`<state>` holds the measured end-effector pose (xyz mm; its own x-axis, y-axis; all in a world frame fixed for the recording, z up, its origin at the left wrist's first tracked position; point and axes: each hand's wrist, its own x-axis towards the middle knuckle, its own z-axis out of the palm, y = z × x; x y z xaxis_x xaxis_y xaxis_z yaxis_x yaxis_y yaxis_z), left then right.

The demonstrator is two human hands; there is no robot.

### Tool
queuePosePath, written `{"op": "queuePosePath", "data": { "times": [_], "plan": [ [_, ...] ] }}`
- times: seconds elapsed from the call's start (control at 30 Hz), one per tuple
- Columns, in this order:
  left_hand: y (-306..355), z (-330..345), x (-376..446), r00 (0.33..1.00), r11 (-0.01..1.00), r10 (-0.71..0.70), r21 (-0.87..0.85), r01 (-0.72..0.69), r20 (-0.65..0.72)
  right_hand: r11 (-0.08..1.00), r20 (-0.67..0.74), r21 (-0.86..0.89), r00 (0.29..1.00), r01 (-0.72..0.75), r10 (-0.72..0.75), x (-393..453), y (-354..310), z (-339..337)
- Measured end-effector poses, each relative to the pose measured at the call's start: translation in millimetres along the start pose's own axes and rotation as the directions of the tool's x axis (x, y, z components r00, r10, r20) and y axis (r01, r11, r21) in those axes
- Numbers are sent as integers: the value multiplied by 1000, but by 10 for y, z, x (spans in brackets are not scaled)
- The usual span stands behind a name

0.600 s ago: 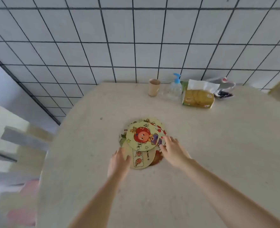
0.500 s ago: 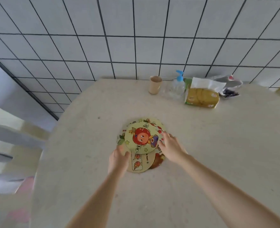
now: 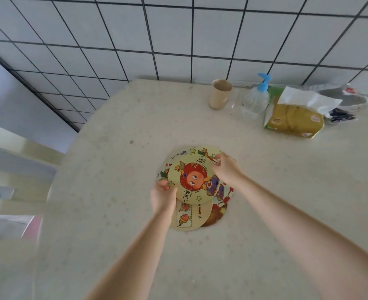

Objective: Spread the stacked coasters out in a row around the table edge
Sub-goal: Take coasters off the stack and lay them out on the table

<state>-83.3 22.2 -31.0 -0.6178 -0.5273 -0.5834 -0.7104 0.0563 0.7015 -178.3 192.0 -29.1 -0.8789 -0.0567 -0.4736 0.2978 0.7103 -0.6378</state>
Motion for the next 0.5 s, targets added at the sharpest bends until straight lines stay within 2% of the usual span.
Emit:
{"op": "queuePosePath", "data": {
  "times": [0.1, 0.27, 0.43, 0.5],
  "plan": [
    [29, -39, -11, 1000, 1000, -2, -22, 2, 8, 999, 16, 31, 1000, -28, 27, 2, -86, 6],
    [23, -139, -45, 993, 996, -4, -83, 13, 115, 995, 88, 76, 995, -60, 53, -188, -192, 85],
    [-143, -394, -79, 992, 999, 30, 30, -33, 120, 994, 87, 72, 993, -84, 78, -495, -103, 280],
    [-203, -494, -83, 995, 998, 11, 55, -17, 97, 996, 95, 1, 992, -89, 89, -633, -72, 384]
  ]
}}
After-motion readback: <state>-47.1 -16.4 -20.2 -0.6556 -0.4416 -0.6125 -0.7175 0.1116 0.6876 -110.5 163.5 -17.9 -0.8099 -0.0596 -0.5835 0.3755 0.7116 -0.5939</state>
